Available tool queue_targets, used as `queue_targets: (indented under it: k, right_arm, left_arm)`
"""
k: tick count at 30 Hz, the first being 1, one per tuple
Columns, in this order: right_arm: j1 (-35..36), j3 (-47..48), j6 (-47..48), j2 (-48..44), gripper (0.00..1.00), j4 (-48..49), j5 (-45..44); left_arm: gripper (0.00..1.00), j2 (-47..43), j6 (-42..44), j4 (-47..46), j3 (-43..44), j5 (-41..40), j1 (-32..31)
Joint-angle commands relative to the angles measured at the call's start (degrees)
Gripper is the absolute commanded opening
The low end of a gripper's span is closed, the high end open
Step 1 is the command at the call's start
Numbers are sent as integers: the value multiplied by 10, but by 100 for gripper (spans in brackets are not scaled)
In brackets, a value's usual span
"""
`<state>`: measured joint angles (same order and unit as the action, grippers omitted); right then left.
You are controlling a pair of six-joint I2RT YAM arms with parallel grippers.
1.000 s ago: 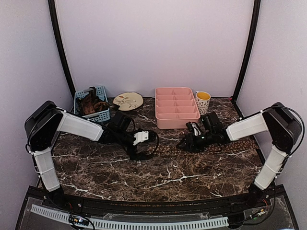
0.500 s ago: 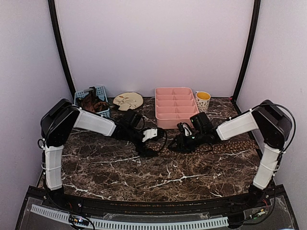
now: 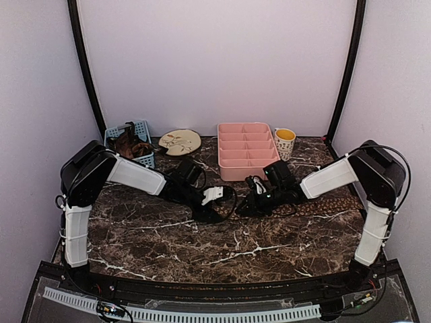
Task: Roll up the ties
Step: Roll the tie at the center of the board.
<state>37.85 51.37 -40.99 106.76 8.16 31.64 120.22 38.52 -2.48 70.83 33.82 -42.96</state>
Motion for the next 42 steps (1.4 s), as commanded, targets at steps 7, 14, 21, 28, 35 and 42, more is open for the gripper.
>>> queue_targets:
  k: [7,14,21,28,35,42]
  right_arm:
    - [6,44,45,-10,11,-43,-14]
    - [5,48,62,32,9,-52,-21]
    - [5,33,56,44,7,-38,-12]
    - [5,37,53,26,7,-47,-13]
    - [6,41,34,-1,8,-33,18]
    - [7,61,42,24,9,-61,50]
  left_arm:
    - [38,-14,0,7,-28,7,-1]
    - [56,-25,-18,-20,-41,-3,0]
    - [81,-32,-62,-101,-55,4,-14]
    - [78,17,-73,-105,-20,-18,-36]
    - [47,29,-63,-89,-25,-3,-36]
    - [32,20,-41,-67,-35,5,-32]
